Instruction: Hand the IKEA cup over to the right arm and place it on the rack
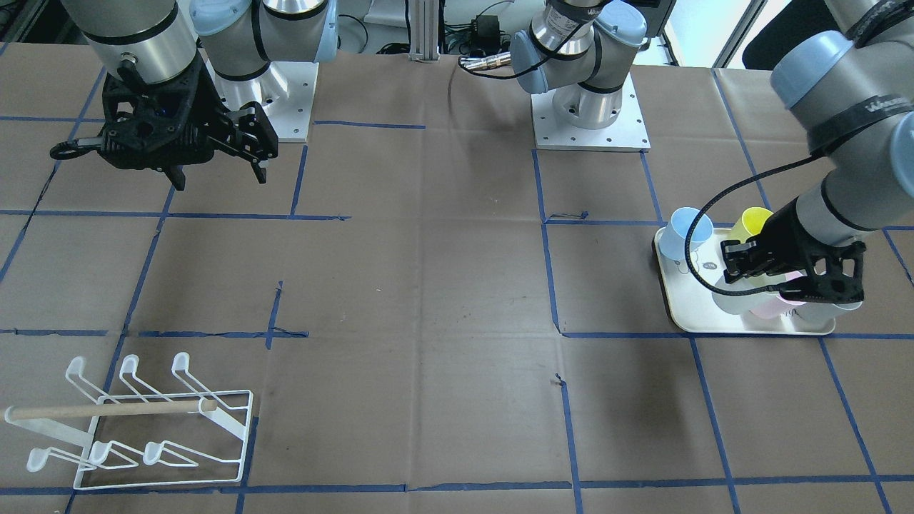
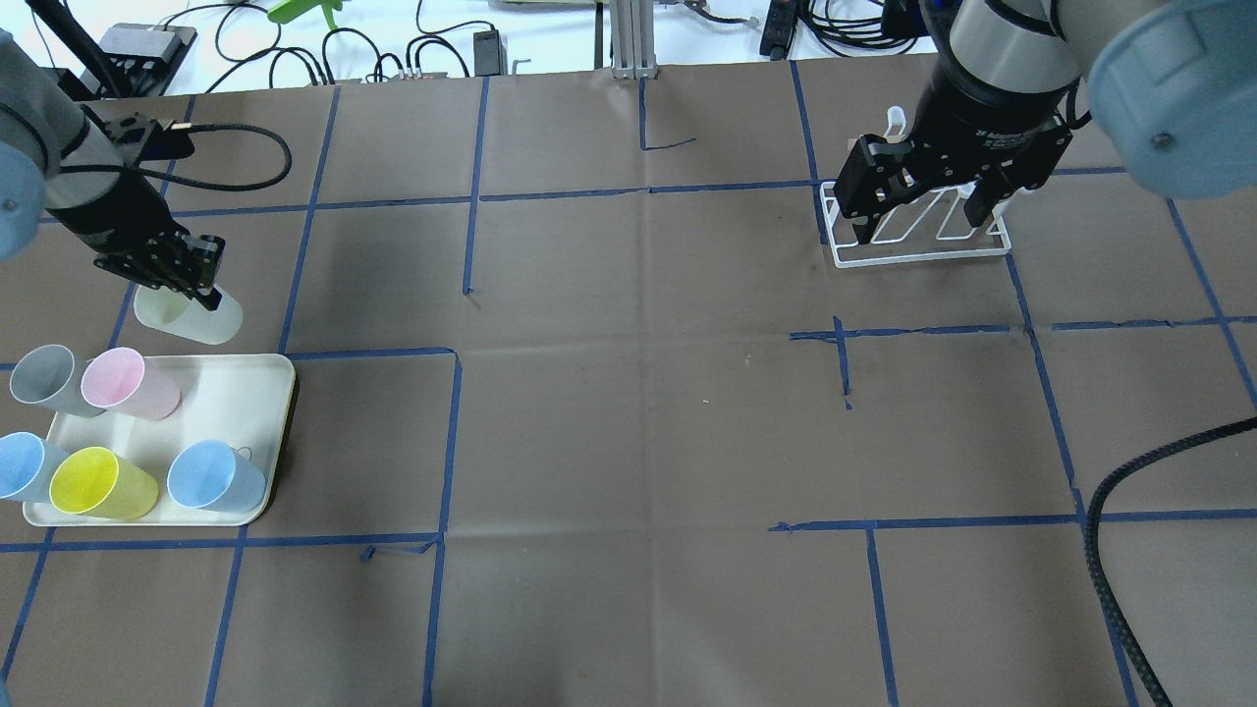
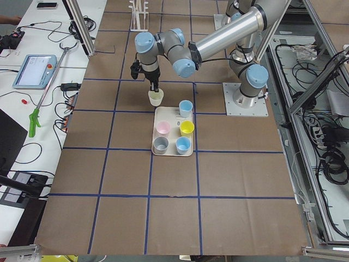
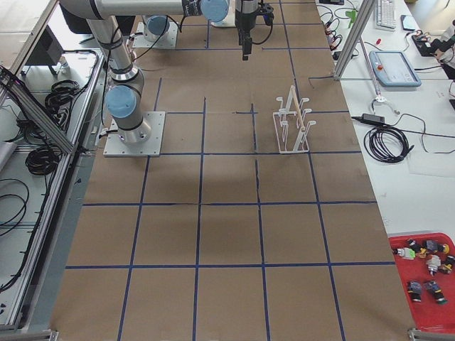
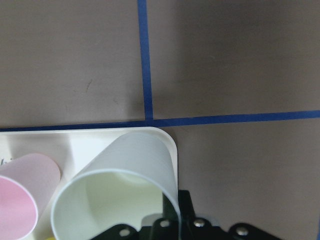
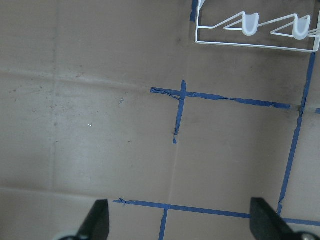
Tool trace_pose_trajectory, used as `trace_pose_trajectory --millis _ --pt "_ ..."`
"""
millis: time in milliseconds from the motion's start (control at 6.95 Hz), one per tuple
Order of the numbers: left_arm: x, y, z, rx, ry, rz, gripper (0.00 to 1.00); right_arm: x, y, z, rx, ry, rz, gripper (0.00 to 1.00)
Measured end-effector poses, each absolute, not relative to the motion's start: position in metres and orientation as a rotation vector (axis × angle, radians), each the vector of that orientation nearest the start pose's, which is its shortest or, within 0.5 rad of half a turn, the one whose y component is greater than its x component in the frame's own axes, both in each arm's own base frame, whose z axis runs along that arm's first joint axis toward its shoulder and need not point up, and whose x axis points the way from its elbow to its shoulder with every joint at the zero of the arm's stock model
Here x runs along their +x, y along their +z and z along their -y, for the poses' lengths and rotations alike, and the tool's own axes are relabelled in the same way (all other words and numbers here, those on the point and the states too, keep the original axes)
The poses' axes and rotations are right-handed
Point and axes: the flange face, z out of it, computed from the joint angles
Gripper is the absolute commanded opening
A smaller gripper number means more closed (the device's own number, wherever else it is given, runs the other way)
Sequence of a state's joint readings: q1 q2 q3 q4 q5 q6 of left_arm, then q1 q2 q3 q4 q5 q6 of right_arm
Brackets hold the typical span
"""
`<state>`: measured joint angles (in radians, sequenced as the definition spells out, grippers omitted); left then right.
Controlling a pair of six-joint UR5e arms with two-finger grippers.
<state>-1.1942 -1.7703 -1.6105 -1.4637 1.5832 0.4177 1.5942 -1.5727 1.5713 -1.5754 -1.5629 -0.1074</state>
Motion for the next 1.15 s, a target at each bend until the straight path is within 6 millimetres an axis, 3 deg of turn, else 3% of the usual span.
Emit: trace_pose_trajectory --millis 288,432,719,1151 --pt "0.046 0.442 0.571 0.102 0.229 -3.17 0.0 0.145 0.49 0.488 -0.203 -0.014 -3.126 1.0" --pt "0.032 0.464 0.574 0.132 0.213 -3.167 0.0 0.145 0.491 0.488 -0.201 -0.019 -3.123 1.0" --pt "0.009 0.48 0.582 0.193 0.118 -3.182 0.0 0.146 0.493 0.487 -0.199 -0.029 -3.119 1.0" --pt "-0.064 0.484 0.612 0.404 -0.431 -3.276 0.0 0.145 0.492 0.489 -0.193 -0.028 -3.118 1.0"
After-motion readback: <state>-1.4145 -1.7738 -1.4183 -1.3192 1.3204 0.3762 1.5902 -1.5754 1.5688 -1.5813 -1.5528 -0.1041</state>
